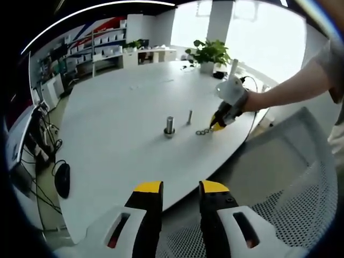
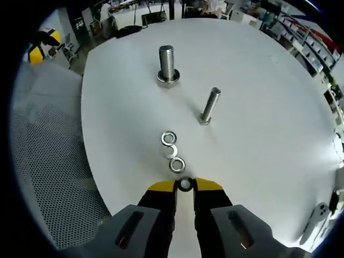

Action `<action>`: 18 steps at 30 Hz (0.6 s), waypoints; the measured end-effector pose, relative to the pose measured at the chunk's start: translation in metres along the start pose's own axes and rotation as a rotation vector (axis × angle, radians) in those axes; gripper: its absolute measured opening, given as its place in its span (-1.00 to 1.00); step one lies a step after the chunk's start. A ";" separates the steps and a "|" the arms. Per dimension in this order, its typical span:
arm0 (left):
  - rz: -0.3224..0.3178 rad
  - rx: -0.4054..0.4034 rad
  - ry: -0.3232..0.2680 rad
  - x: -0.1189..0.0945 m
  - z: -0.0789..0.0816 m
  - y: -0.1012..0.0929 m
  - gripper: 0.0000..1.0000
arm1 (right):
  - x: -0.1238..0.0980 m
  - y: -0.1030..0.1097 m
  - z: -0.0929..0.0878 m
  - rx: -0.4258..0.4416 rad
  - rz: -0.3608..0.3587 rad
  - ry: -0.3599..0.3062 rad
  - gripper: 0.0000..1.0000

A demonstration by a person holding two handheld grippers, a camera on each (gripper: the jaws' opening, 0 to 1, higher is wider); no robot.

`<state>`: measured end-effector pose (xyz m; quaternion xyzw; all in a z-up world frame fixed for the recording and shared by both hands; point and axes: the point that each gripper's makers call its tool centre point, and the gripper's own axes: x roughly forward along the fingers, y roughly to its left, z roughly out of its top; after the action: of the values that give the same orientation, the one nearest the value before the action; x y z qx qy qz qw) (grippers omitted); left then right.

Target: Place the washer onto the threaded stud by aligning its center hole with the stud, sliding it down to the base, and recovering from edge contact or off-axis alignment until the washer reaches the visible bottom stop.

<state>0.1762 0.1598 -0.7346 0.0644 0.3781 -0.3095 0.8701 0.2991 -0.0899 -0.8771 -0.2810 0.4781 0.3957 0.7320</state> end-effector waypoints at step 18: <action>0.010 -0.007 -0.021 -0.001 0.005 0.003 -0.52 | -0.037 -0.034 -0.006 0.124 -0.031 -0.091 -0.88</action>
<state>0.1810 0.1611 -0.7306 0.0600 0.3695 -0.3047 0.8758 0.3163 -0.1237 -0.8441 -0.2240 0.4635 0.3664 0.7751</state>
